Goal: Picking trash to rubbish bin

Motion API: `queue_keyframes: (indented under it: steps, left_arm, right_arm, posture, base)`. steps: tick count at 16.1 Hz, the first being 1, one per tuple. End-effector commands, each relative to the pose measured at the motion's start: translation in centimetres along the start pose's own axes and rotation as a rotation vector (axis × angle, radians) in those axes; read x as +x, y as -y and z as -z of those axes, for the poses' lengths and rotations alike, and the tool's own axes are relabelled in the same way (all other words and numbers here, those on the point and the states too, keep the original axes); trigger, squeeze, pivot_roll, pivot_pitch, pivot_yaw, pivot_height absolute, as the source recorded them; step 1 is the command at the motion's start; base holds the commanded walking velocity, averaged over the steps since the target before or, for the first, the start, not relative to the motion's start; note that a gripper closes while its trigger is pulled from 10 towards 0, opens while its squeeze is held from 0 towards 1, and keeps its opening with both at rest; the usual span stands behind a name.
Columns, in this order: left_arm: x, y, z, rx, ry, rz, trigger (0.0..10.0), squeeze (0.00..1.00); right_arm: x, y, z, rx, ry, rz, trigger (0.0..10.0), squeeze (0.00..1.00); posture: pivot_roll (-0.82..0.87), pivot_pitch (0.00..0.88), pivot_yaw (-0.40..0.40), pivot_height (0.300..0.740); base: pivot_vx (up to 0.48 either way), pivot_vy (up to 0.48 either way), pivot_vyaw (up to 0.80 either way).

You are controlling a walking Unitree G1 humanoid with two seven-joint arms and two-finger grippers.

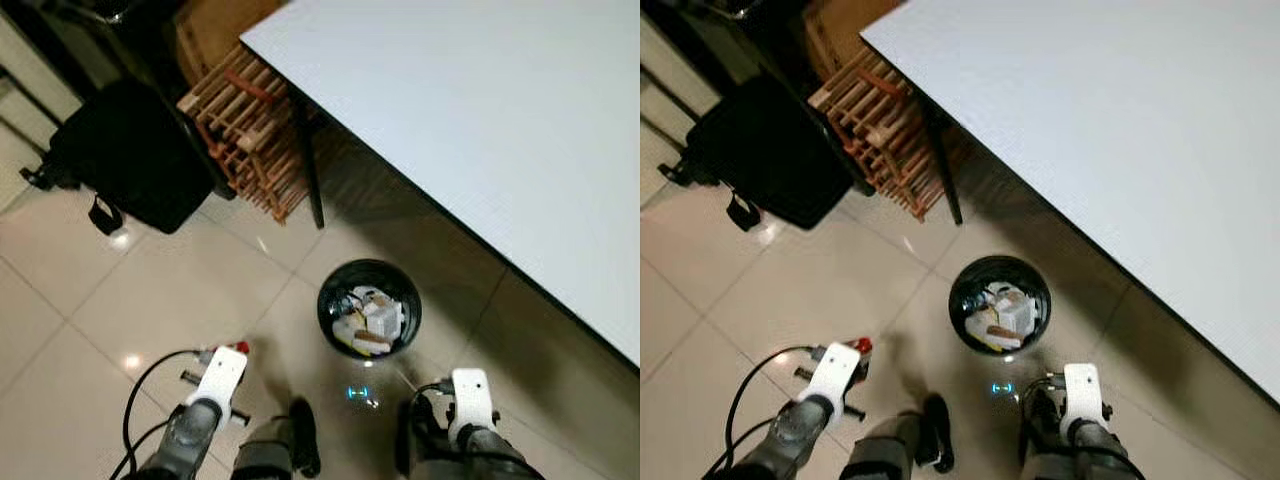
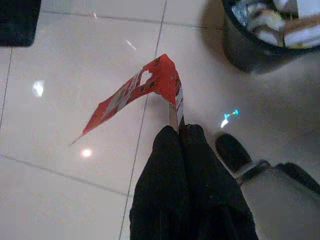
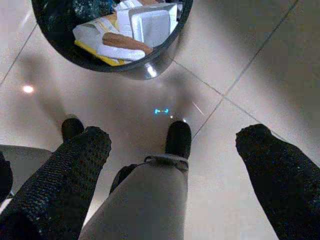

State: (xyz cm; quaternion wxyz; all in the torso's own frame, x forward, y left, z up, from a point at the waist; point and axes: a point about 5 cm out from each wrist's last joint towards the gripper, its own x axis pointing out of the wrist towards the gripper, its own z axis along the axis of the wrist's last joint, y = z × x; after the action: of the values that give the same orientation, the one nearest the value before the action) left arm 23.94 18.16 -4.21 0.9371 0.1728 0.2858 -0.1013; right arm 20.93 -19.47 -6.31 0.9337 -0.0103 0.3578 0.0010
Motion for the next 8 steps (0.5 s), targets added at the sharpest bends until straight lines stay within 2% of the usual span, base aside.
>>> queue_keyframes:
  steps: [1,6,8]
  left_arm:
    - [-0.87,0.04,2.21,0.000,-0.078,-0.001,10.0,0.00]
    - [-0.87,-0.04,2.21,0.003,-0.078,-0.001,10.0,0.00]
    - [-0.86,-0.07,2.19,0.001,-0.077,-0.001,10.0,0.00]
  right_arm:
    - [-0.48,-0.37,1.74,0.009,-0.060,-0.009,10.0,0.00]
    - [-0.47,-0.44,1.80,0.009,-0.068,-0.008,10.0,0.00]
    - [-0.44,-0.54,1.80,0.016,-0.071,-0.014,10.0,0.00]
  posture:
    - [0.04,0.343,0.139,0.740]
    - [0.04,0.338,0.141,0.740]
    - [0.04,0.342,0.141,0.740]
  base:
    - [0.319,0.000,0.00]
    - [0.319,0.000,0.00]
    - [0.322,0.000,-0.64]
